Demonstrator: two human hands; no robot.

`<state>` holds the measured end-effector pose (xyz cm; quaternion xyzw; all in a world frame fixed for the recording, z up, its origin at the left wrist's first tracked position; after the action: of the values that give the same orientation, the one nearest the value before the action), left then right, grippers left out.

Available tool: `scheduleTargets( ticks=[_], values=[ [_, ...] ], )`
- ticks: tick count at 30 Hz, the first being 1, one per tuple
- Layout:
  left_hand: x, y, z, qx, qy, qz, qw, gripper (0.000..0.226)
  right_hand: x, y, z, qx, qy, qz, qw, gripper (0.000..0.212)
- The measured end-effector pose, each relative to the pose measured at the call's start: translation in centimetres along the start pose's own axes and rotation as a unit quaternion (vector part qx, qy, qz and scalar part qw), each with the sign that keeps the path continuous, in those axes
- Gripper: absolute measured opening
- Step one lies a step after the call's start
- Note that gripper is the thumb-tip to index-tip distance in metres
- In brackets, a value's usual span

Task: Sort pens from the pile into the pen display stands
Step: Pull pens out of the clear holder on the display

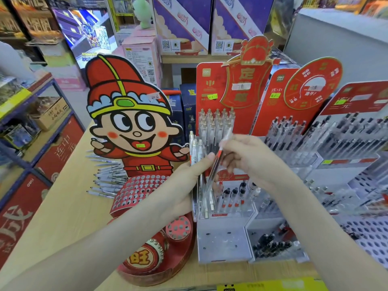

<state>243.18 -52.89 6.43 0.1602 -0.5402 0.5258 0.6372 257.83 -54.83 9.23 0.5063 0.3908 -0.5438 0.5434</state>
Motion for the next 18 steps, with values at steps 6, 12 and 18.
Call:
scheduleTargets(
  ticks=[6,12,18],
  values=[
    [0.4,1.6,-0.9,0.050,-0.083,-0.041,0.995,0.008,-1.8,3.9,0.9,0.204,0.198,0.011,0.959,0.005],
    [1.2,1.0,-1.2,0.029,-0.191,-0.216,0.957,0.011,-0.3,5.1,-0.8,0.289,0.225,0.171,0.915,0.002],
    [1.2,1.2,-1.8,0.000,-0.194,-0.173,0.966,0.012,1.2,4.6,-2.7,0.256,0.225,0.233,0.911,0.003]
  ],
)
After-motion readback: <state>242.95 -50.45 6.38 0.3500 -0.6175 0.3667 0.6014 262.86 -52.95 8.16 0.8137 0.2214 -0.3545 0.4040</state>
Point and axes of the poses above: each hand's wrist, its own z-axis away from the middle knuckle, its own y-axis out of the back of the hand, x = y × z, the point moved 1 cm from there along -z, towards the middle knuckle, and after that the axes turned 3 degrees about z, right-handed, at the moved point
